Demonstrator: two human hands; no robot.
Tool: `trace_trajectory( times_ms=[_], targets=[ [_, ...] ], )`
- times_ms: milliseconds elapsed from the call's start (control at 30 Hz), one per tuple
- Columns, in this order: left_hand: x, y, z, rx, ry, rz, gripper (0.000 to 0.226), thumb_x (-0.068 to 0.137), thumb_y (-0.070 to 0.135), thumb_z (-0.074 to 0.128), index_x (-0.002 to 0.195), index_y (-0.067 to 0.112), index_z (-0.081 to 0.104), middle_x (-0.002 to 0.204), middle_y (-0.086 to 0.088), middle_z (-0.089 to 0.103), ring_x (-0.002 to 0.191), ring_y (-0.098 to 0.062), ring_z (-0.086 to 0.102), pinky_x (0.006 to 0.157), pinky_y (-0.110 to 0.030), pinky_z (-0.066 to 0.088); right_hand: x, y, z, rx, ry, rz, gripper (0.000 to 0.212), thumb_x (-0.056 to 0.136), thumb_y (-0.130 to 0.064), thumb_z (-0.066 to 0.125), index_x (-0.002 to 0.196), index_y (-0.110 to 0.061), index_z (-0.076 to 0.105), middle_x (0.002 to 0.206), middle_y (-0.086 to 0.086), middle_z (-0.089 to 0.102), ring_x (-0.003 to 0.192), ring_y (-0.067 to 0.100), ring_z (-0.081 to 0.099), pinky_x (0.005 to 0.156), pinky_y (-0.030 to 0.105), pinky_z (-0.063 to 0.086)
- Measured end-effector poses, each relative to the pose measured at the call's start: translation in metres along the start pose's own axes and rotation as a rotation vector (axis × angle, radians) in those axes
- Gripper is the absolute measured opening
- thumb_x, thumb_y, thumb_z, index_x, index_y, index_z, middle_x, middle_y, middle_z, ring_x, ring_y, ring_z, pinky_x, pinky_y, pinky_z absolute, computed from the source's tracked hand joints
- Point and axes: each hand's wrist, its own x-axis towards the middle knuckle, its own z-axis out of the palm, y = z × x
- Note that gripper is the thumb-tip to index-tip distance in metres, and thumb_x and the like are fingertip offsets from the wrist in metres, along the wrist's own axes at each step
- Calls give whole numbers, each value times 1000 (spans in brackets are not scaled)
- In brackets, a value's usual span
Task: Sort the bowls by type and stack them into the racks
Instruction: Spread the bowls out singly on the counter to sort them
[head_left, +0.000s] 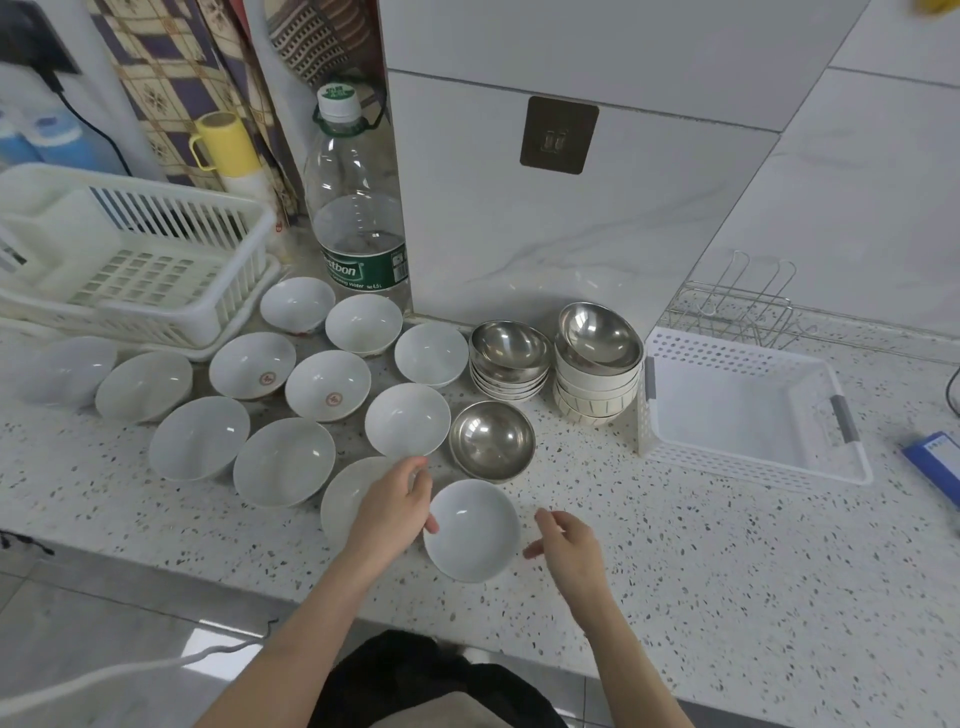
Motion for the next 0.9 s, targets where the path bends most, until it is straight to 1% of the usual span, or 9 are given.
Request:
trace_trajectory(
  times_ms=[67, 133, 267, 333, 433, 533, 667, 800, 900],
  targets=[
    [14, 12, -5, -33, 8, 49, 40, 100, 38, 40, 137, 26, 49, 64, 7, 74, 77, -5, 68, 67, -19, 42, 6, -9, -4, 34, 67, -18, 22, 99, -38, 48, 108, -23, 60, 70, -3, 74, 79, 7, 64, 61, 23, 38],
    [32, 27, -10, -87, 17, 59, 42, 98, 39, 45, 137, 23, 50, 65, 3, 74, 72, 2, 66, 69, -22, 42, 12, -19, -6, 62, 104, -23, 26, 99, -37, 46, 111, -20, 62, 70, -2, 74, 83, 10, 64, 70, 29, 41],
    [71, 66, -15, -103, 2, 53, 63, 90, 53, 46, 144, 21, 39, 80, 1, 76, 91, -10, 65, 87, -39, 50, 24, -42, -7, 75, 124, -31, 28, 99, -37, 46, 109, -19, 64, 69, -2, 74, 87, 16, 65, 85, 41, 50],
    [88, 85, -15, -108, -45, 38, 70, 89, 55, 47, 148, 19, 32, 77, 0, 76, 72, -10, 65, 73, -34, 51, 30, -55, -8, 62, 139, -36, 28, 98, -36, 47, 106, -17, 65, 70, 0, 74, 81, 17, 65, 78, 39, 52],
    [110, 108, -15, -79, -98, 24, 72, 89, 54, 48, 148, 17, 29, 69, -1, 75, 42, -11, 52, 51, -25, 40, 36, -71, -7, 70, 156, -39, 26, 97, -35, 48, 103, -17, 65, 73, 3, 74, 75, 21, 64, 64, 32, 47],
    [127, 119, -13, -131, -120, -1, 67, 92, 47, 48, 148, 17, 28, 69, -7, 74, 27, -8, 41, 35, -17, 30, 38, -83, -6, 75, 174, -61, 27, 98, -37, 46, 99, -17, 66, 72, 2, 74, 74, 20, 63, 66, 33, 46],
    [139, 120, -6, -143, -92, 9, 50, 93, 33, 47, 139, 16, 37, 77, -10, 74, 28, -5, 51, 30, -13, 30, 37, -87, -7, 80, 225, -107, 28, 99, -42, 45, 98, -23, 65, 71, -1, 74, 76, 15, 65, 68, 32, 49],
    [147, 115, 0, -173, -76, 81, 38, 92, 25, 48, 129, 21, 46, 83, -6, 73, 51, -10, 70, 45, -22, 41, 35, -84, -8, 97, 243, -95, 26, 98, -40, 47, 98, -22, 66, 70, -1, 74, 70, 17, 62, 63, 30, 48],
    [148, 116, 2, -200, -69, 103, 33, 92, 23, 48, 124, 22, 49, 83, -6, 73, 51, -10, 70, 45, -23, 38, 34, -81, -6, 103, 267, -101, 18, 98, -38, 48, 103, -28, 62, 71, -2, 73, 73, 14, 67, 64, 29, 49]
  ],
)
